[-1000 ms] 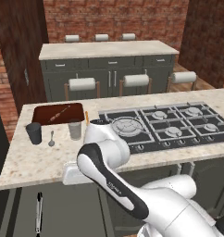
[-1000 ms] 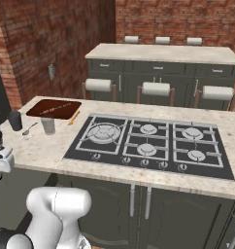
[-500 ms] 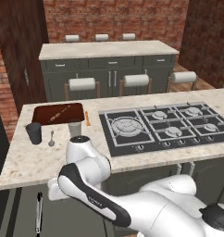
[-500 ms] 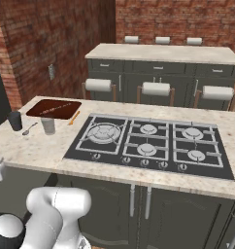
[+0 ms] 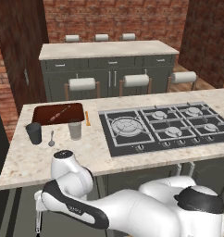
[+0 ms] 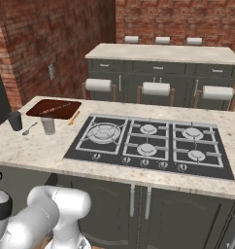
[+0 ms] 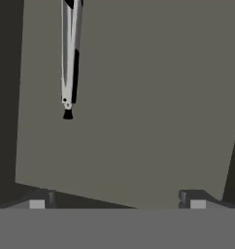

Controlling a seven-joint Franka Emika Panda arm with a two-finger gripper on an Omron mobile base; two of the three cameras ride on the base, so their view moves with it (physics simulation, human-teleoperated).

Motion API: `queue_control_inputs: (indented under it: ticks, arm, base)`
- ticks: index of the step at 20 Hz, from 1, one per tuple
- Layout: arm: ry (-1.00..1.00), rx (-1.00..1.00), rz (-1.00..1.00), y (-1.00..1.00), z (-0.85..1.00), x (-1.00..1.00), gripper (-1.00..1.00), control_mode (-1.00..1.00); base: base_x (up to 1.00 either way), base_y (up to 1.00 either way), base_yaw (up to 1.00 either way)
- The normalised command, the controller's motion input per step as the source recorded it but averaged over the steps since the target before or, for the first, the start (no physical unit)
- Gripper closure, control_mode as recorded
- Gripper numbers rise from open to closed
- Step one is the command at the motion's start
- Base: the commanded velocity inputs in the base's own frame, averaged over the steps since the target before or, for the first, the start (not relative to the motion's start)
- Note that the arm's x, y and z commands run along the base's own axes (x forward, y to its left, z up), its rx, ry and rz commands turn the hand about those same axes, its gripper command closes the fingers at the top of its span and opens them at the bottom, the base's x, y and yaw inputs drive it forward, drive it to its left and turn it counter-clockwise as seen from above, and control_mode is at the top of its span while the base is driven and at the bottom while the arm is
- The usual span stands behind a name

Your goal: Take the tongs from the drawer on the left and place them on the dining counter next to the tray containing the kebab skewer.

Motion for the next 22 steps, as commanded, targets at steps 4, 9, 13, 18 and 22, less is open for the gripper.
queue_control_inputs:
  ticks: [4,9,13,18,22]
  arm:
    - [0.00,0.00,-0.01,0.43,-0.37,0.13,-1.00,-1.00]
    - [0.00,-0.01,0.00,0.21,-0.09,0.13,-1.00,-1.00]
    - [0.00,-0.02,-0.01,0.00,-0.08,0.27,-1.00,-1.00]
    - [0.00,0.00,-0.01,0.00,-0.20,0.28,-1.00,-1.00]
    - [0.00,0.00,0.00,0.00,-0.37,0.07,-1.00,-1.00]
  base:
    - [0.00,0.00,0.00]
    - [0.00,0.00,0.00]
    - [0.00,0.00,0.00]
    - [0.00,0.00,0.00]
    - [0.00,0.00,0.00]
